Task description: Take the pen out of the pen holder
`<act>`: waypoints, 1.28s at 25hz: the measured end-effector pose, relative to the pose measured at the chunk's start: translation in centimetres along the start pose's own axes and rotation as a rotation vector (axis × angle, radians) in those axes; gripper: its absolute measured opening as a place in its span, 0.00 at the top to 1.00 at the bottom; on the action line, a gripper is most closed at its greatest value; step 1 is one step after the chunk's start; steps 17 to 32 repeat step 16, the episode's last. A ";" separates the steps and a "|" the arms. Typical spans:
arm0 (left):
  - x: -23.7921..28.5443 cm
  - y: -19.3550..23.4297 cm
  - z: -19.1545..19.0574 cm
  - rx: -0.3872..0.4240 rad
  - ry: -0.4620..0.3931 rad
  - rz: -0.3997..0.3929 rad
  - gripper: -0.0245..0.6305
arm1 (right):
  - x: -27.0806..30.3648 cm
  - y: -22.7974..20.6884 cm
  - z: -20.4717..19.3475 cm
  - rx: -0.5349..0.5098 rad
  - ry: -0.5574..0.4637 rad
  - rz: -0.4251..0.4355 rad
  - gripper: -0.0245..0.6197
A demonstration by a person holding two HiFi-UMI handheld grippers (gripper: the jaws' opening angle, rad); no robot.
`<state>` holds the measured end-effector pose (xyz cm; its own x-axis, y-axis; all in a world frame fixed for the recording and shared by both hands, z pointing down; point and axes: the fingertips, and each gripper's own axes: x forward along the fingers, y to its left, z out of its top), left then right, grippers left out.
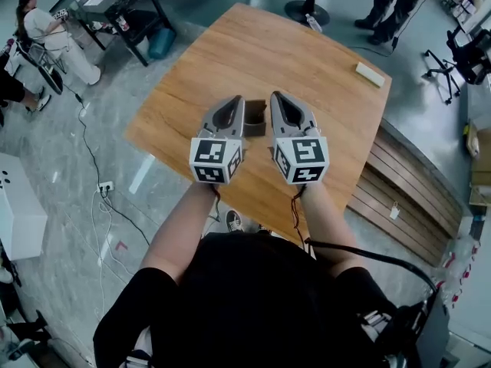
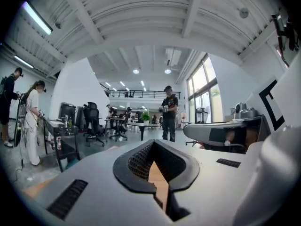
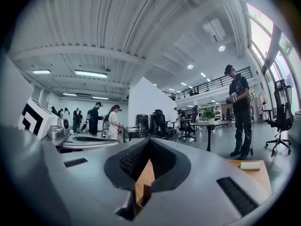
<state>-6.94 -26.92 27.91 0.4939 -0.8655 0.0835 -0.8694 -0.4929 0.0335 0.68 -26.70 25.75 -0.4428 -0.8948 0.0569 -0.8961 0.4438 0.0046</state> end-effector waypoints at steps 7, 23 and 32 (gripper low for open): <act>-0.2 -0.8 0.0 0.008 0.000 -0.009 0.96 | -0.6 0.0 -0.5 0.001 0.002 0.003 0.94; 0.0 -0.6 -0.3 -0.014 -0.001 -0.022 0.96 | -0.1 0.2 -0.7 -0.002 0.003 0.004 0.94; 0.0 -0.6 -0.3 -0.014 -0.001 -0.022 0.96 | -0.1 0.2 -0.7 -0.002 0.003 0.004 0.94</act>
